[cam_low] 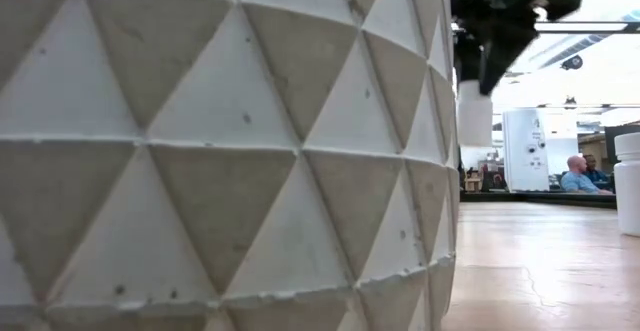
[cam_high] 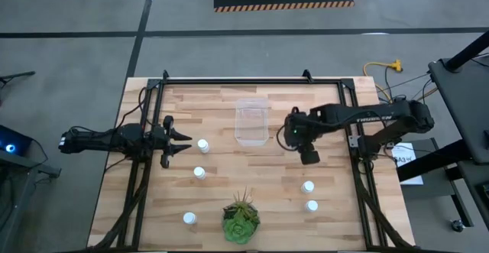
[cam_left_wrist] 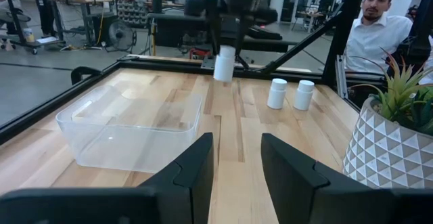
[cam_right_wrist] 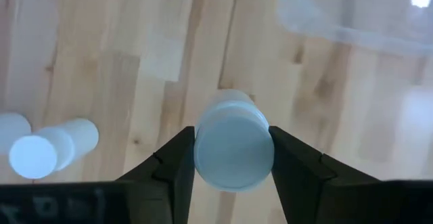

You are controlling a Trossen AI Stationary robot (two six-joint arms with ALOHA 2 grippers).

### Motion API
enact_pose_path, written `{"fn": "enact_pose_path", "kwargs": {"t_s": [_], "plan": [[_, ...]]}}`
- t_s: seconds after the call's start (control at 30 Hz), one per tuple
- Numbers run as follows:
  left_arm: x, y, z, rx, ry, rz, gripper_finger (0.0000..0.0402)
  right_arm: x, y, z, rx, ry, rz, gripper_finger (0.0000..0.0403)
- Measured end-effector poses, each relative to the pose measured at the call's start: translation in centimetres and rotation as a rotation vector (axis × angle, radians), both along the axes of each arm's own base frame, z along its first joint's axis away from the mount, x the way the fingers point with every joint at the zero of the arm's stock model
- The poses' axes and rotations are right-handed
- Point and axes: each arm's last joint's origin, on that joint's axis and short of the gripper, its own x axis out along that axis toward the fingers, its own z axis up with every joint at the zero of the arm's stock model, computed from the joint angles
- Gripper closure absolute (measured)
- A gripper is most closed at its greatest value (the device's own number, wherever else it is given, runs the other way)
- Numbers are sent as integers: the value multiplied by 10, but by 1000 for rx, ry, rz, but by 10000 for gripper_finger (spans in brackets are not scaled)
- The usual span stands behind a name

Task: Pick and place pill bottles into a basket
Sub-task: Put the white pill bottle into the transparent bin

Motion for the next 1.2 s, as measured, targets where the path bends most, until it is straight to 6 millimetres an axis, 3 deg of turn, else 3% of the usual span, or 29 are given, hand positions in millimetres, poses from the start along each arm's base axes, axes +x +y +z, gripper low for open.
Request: {"fn": "enact_pose_path", "kwargs": {"t_s": [0.37, 0.6, 0.97, 1.2], "plan": [[0, 0, 0, 0, 0, 0, 295, 0, -41, 36, -26, -72, -82, 255], [0, 0, 0, 0, 0, 0, 295, 2, -77, 38, -27, -15, -178, 255], [0, 0, 0, 0, 1, 0, 295, 53, -124, 34, -21, -4, -181, 255], [0, 0, 0, 0, 0, 0, 295, 91, -140, 36, -16, -42, -151, 255]]}}
